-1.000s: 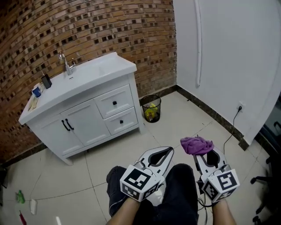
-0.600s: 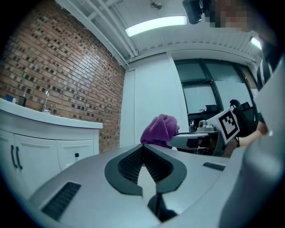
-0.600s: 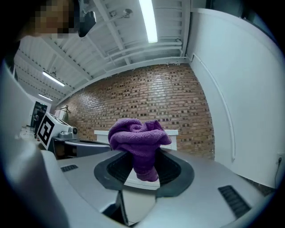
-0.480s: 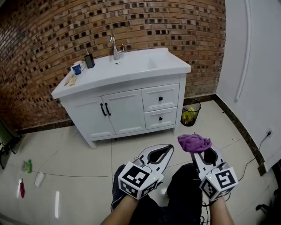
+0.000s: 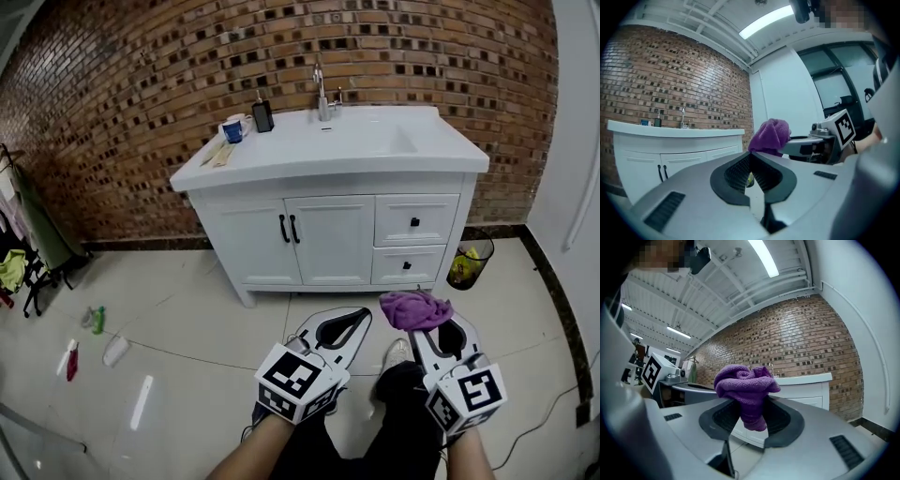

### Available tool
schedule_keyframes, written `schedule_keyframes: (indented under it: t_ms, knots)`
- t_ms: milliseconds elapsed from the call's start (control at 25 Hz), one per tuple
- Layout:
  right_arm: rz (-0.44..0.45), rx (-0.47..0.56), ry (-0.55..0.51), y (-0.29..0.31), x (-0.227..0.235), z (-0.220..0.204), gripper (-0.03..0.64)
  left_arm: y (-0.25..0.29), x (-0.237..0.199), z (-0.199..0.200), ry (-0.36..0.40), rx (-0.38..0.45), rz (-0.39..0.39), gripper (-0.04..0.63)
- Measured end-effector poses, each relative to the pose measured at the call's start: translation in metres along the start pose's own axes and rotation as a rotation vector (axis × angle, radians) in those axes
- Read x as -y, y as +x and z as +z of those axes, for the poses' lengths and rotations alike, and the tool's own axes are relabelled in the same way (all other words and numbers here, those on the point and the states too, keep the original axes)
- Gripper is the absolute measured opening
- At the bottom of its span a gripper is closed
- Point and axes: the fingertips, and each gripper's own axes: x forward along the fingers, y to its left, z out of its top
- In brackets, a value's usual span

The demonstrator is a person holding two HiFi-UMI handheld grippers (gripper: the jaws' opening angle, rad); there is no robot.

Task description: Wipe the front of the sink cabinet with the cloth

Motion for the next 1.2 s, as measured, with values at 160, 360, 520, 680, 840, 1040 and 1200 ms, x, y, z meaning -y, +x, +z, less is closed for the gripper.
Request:
schedule_keyframes:
  t_ms: [160,360,520,680,840,1040,1200]
  knots:
    - [0.047,-0.076,-0.029,0.038,-0.002,-0.010,0.144,0.005,-0.040,-0.015,0.020,-0.018,0.058,0.003]
    - [0.090,-0.071,-0.104,0.097,0.011,-0.031,0.144,0.019,-0.089,-0.034,0.019,-0.024,0.084,0.003]
    - [0.116,-0.056,-0.114,0.150,0.008,-0.032,0.144,0.024,-0.136,-0.041,0.023,-0.019,0.114,0.003]
    - [0.139,-0.078,-0.155,0.197,0.004,-0.042,0.144,0.024,-0.177,-0.039,0.022,-0.013,0.152,0.003]
    - [0.193,-0.089,-0.185,0.248,-0.013,-0.053,0.144,0.016,-0.220,-0.048,0.017,-0.025,0.207,0.003]
    - [0.276,-0.091,-0.260,0.314,-0.047,-0.064,0.144,-0.008,-0.279,-0.067,-0.013,-0.048,0.307,0.003]
    - [0.327,-0.115,-0.318,0.364,-0.082,-0.076,0.144,-0.030,-0.319,-0.077,-0.024,-0.061,0.380,0.003]
